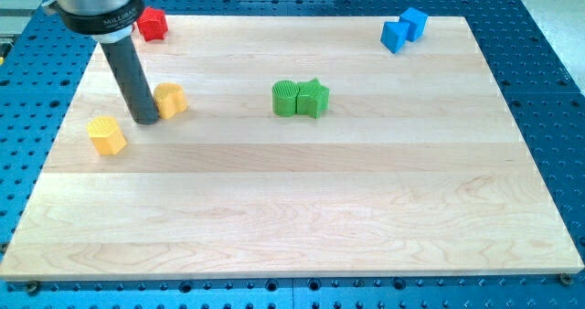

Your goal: Slide the red blocks towards the top center

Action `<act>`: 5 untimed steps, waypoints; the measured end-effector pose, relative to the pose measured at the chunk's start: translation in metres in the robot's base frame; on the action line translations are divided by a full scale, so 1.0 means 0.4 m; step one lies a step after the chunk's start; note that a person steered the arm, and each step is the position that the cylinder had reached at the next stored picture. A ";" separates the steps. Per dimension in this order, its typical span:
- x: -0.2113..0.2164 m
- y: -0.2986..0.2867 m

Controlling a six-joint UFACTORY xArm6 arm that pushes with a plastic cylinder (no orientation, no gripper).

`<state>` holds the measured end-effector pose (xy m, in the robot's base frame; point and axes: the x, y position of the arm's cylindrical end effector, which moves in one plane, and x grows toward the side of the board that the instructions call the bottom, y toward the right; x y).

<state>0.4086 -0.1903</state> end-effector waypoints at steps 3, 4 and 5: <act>-0.306 -0.209; -0.377 -0.285; -0.467 -0.286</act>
<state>0.2217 -0.3048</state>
